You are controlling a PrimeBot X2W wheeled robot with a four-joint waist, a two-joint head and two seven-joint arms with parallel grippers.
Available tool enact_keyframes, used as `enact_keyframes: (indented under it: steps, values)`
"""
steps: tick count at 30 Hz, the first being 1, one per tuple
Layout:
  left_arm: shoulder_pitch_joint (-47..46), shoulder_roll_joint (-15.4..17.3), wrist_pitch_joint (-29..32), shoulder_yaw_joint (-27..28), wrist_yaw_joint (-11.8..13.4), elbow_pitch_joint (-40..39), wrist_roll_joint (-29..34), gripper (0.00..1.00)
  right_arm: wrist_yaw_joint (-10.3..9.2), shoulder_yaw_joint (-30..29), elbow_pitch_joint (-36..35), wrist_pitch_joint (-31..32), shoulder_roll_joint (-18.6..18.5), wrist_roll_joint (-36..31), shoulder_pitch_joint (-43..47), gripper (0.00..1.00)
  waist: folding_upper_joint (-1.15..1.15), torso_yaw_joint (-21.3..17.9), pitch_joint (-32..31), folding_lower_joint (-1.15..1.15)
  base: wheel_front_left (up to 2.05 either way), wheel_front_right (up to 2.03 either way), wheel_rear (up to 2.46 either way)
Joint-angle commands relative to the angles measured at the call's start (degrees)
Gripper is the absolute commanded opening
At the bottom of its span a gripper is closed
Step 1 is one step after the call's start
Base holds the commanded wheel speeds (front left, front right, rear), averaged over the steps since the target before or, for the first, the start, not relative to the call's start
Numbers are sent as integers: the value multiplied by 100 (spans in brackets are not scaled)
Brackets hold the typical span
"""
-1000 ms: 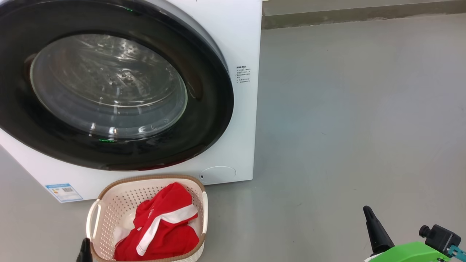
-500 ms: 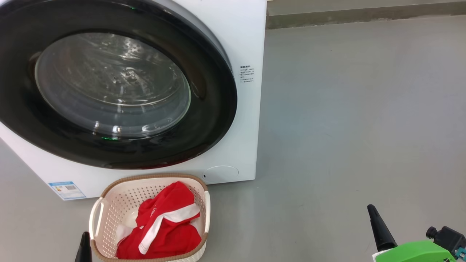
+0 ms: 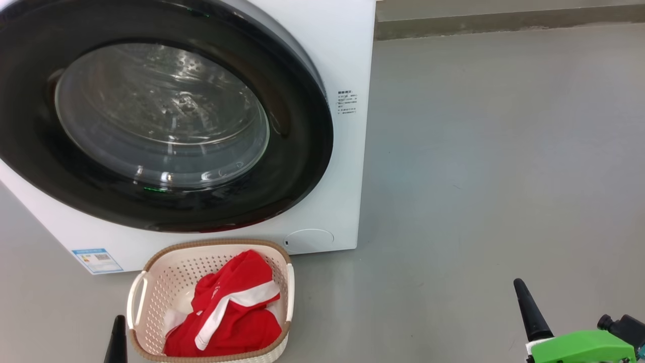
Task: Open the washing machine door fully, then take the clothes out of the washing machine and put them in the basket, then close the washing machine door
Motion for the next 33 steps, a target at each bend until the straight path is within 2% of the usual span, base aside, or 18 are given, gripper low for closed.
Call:
enact_keyframes:
  steps: [1, 33]
  values:
    - [-291, 42, 29, 154, -12, -112, -128, 0, -4, 43, -176, 27, -10, 118, -296, 0, 0, 4, 0, 0, 0, 0, 0]
    - [-660, 0, 556, 266, -16, -95, -1874, 0, -8, -259, -316, 574, 129, 1947, -412, 0, 0, 159, 2, 0, 0, 0, 0]
